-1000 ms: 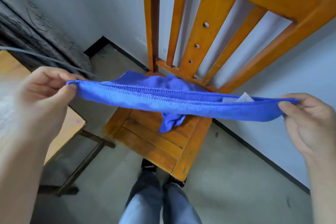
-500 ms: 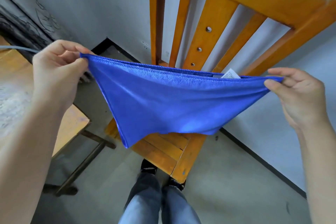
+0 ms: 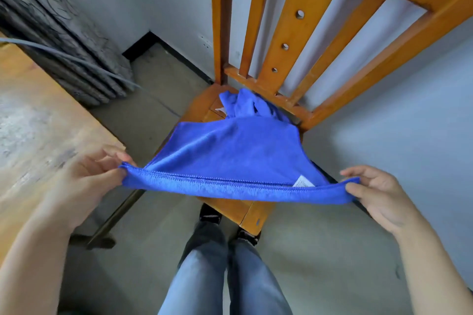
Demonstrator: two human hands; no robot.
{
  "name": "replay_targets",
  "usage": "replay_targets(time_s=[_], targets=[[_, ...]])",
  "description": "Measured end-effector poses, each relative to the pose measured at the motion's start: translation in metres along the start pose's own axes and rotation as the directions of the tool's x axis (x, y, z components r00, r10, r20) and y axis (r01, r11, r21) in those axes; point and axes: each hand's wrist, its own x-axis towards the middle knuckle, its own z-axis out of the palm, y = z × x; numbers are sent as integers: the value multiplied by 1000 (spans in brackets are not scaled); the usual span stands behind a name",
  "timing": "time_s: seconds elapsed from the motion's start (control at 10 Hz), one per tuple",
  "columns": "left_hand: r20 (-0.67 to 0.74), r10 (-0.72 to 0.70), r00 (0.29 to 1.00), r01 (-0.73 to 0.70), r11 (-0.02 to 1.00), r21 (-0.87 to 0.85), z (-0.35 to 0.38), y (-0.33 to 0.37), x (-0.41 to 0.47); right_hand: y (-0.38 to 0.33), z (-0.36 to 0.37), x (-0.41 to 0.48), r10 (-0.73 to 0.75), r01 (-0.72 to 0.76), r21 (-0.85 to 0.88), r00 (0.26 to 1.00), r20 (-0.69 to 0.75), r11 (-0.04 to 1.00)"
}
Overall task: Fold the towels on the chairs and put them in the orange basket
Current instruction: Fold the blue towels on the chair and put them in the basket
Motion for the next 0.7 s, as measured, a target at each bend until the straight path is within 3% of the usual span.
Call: replay_targets(time_s=[0.1, 0.3, 0.5, 0.7], targets=[[-49, -252, 967, 251, 968, -11, 35, -4, -26, 44, 8, 7, 200, -199, -30, 979, 43, 980], [-143, -499, 855, 472, 862, -185, 80, -60, -15, 116, 33, 30, 376, -387, -102, 920, -113, 916], [-251, -521, 816, 458, 847, -271, 99, -75, 23, 129, 47, 71, 296, -347, -180, 919, -259, 920], [-309, -430, 848, 371, 899, -233, 113, -60, 74, 124, 51, 116, 175, -300, -305, 909, -378, 904]])
